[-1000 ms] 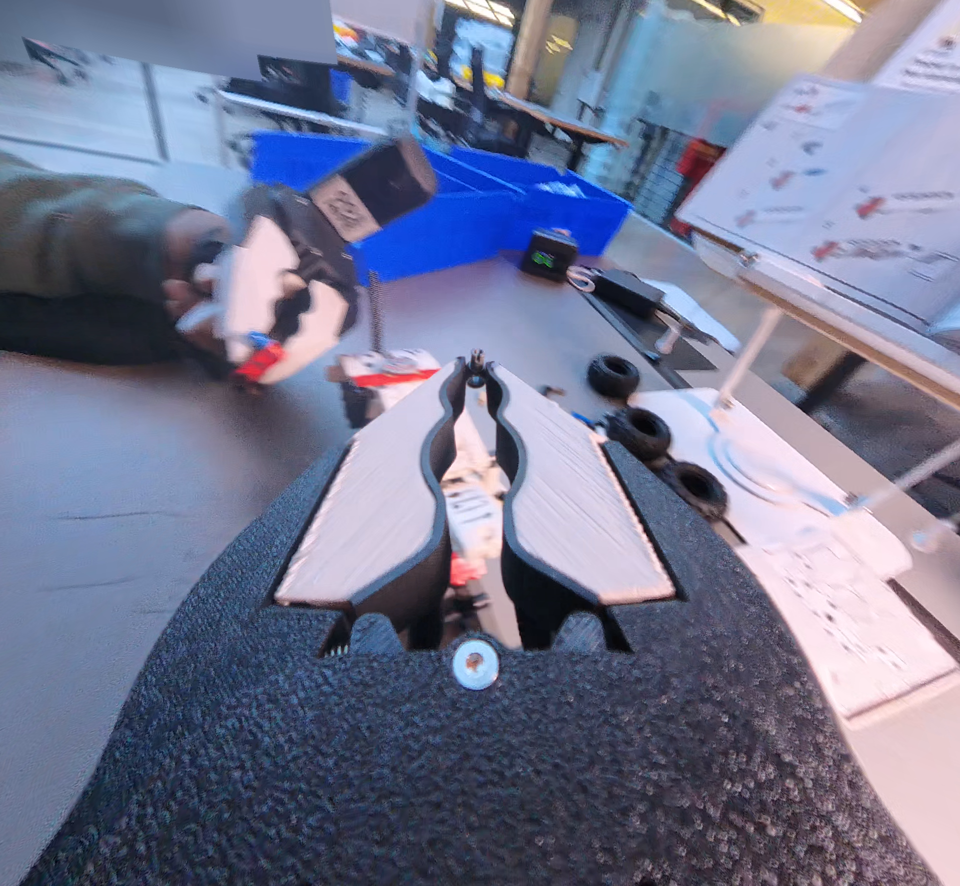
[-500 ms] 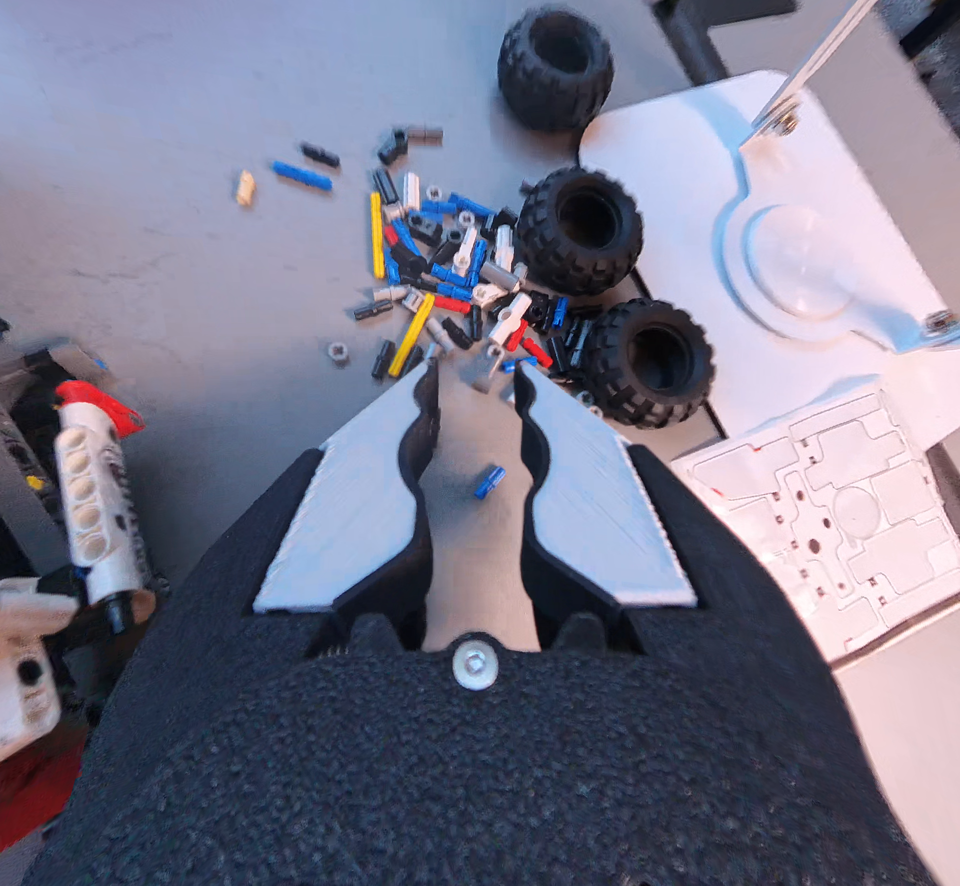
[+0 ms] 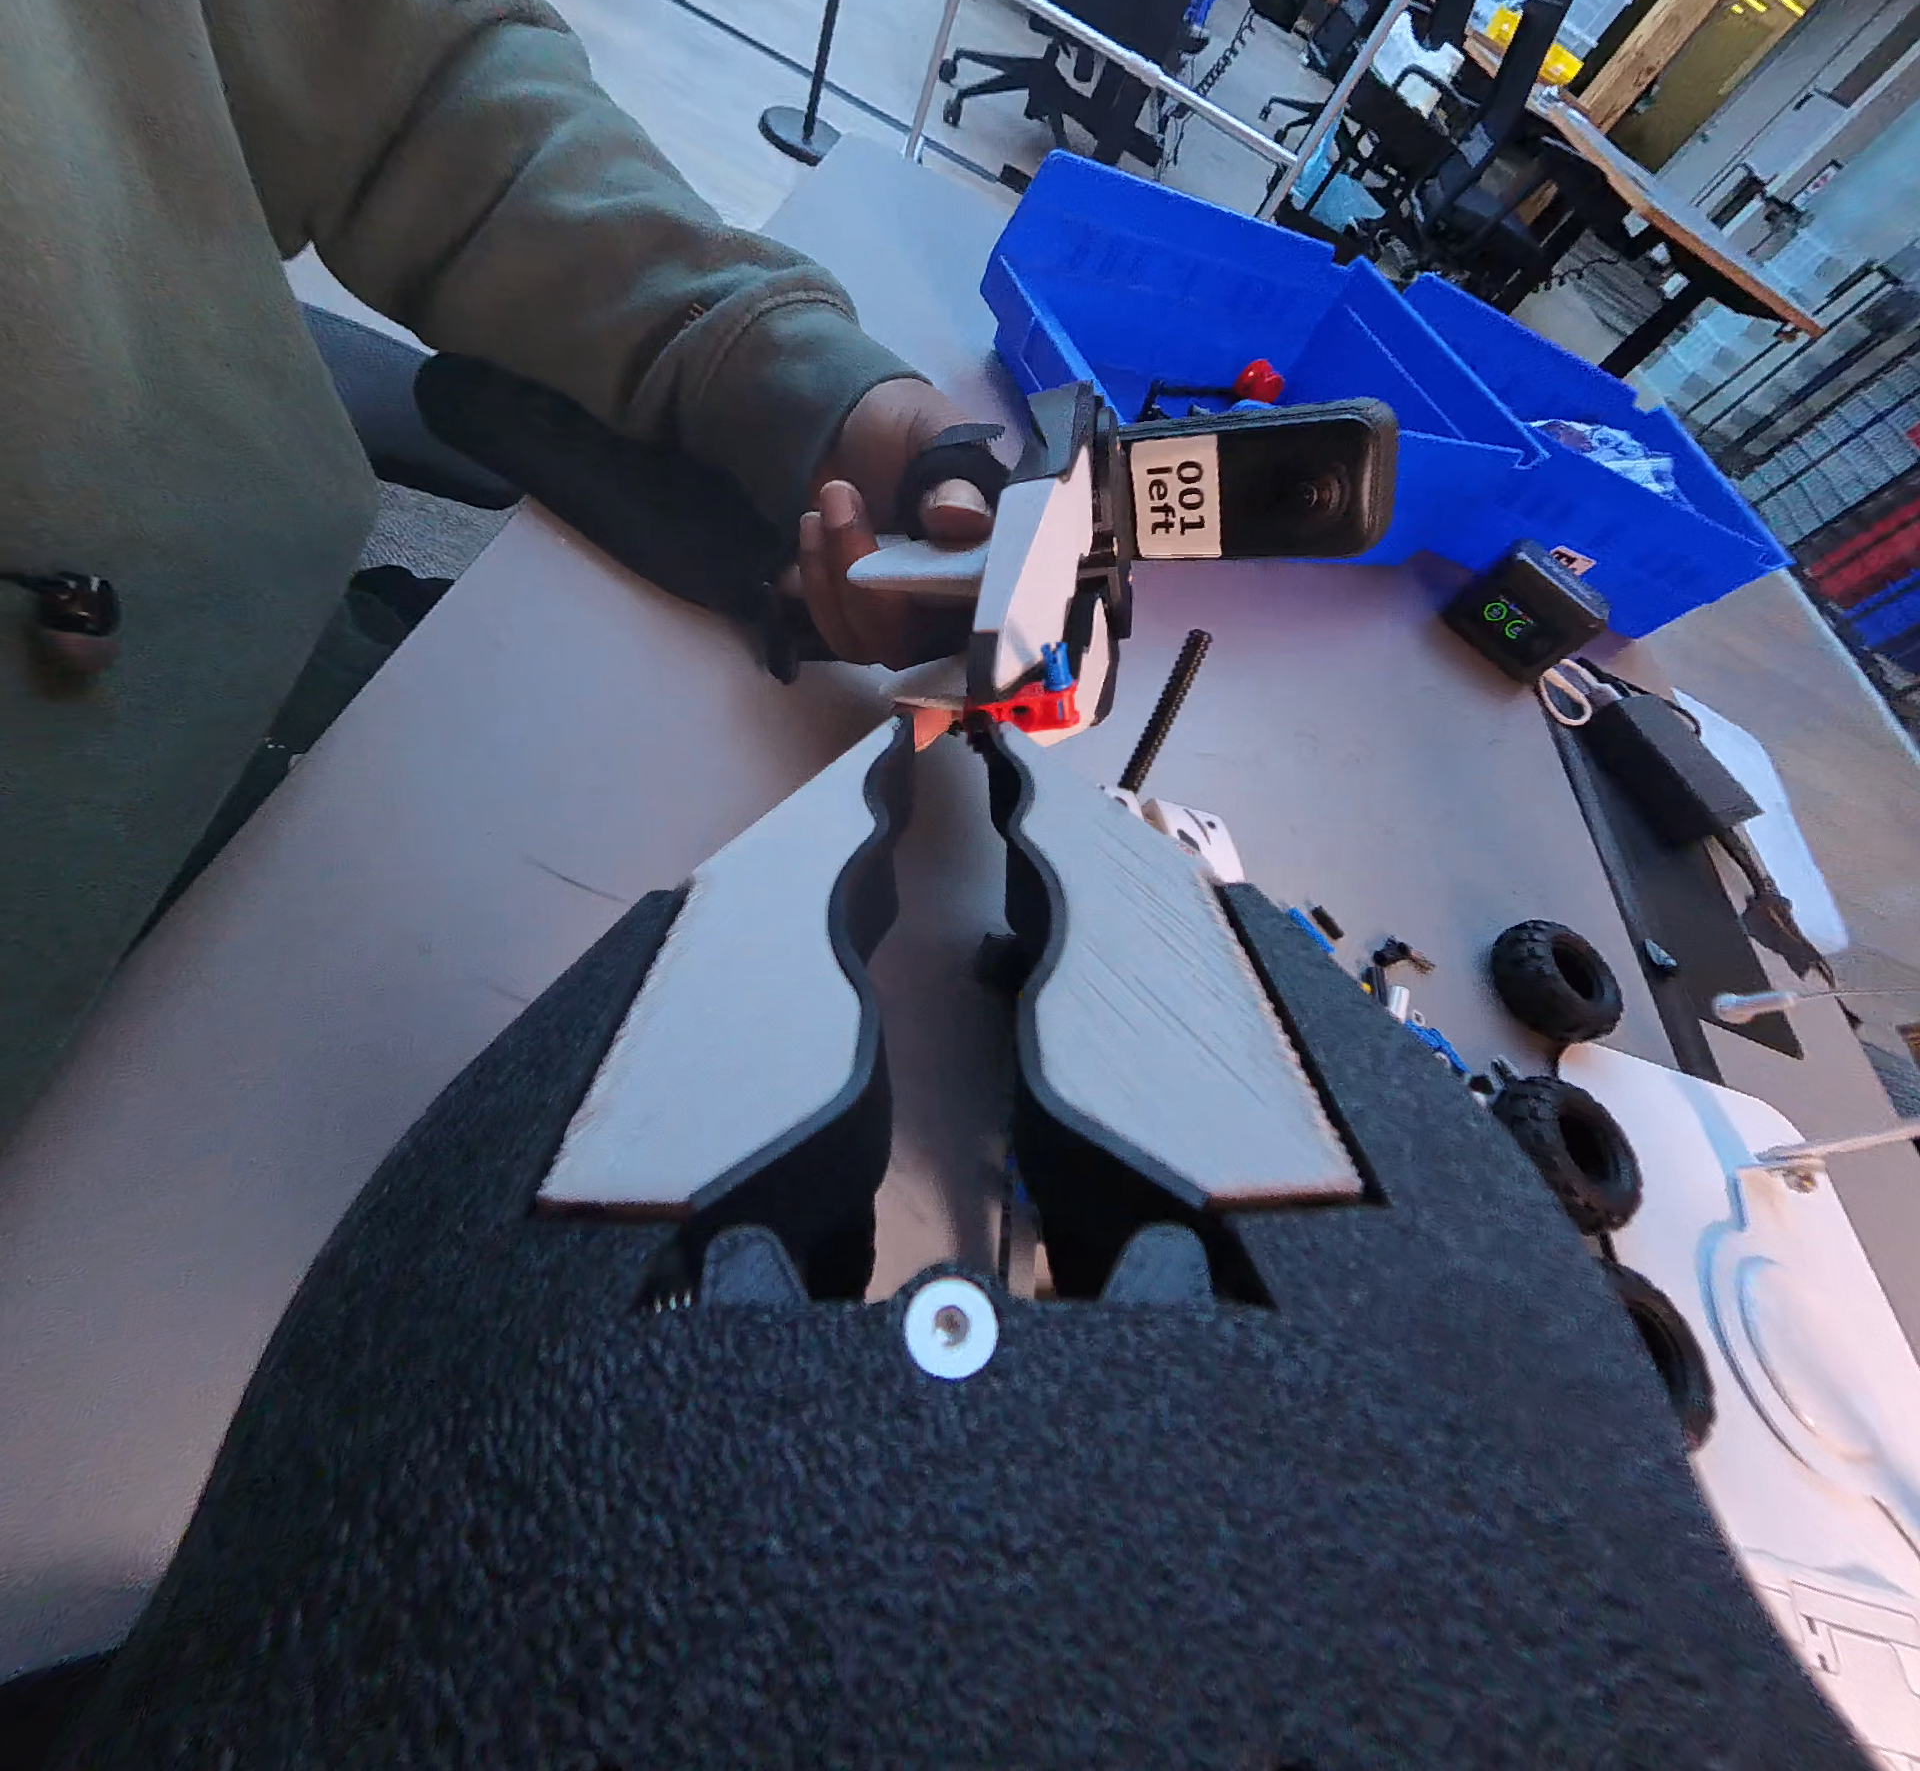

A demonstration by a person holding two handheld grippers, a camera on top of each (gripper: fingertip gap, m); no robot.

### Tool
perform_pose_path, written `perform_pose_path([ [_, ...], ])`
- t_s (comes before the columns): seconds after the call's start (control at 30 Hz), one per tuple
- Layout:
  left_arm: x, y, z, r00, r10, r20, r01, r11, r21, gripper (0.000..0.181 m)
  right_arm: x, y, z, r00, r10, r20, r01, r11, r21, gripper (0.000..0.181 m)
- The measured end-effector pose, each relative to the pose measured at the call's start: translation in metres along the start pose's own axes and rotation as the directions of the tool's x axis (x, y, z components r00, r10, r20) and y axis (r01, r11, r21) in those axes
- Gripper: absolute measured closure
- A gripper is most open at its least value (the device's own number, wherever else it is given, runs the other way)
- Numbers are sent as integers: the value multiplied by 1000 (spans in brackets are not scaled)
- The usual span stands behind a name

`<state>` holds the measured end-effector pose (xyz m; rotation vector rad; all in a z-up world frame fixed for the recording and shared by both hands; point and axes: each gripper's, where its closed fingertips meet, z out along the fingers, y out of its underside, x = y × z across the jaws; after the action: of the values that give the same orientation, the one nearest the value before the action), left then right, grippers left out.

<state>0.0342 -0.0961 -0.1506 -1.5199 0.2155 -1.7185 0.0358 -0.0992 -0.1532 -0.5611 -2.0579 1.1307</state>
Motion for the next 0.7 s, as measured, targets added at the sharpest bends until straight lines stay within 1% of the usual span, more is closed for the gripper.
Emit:
perform_pose_path([
  [0.2, 0, 2, 1, 1000, -4, 3, 4, 1000, -6, 174, 2, 2, 7, 999, -21, -37, 21, 1000, -6, 174],
  [0.4, 0, 1, -1, 1000, -28, -12, 28, 1000, 7, 174, 5, 2, 7, 996, -50, -67, 50, 999, -8, 178],
  [0.5, 0, 2, -1, 1000, -25, 2, 25, 1000, -5, 174, 4, 3, 8, 998, -26, -50, 26, 1000, -3, 178],
  [0.6, -2, 6, -2, 995, 67, 78, -62, 996, -62, 174, 2, 5, 9, 1000, 14, -8, -14, 1000, -1, 179],
  [0.7, -1, 9, 0, 993, 87, 84, -79, 992, -99, 174, -1, 5, 7, 999, 32, 32, -32, 999, -1, 179],
])
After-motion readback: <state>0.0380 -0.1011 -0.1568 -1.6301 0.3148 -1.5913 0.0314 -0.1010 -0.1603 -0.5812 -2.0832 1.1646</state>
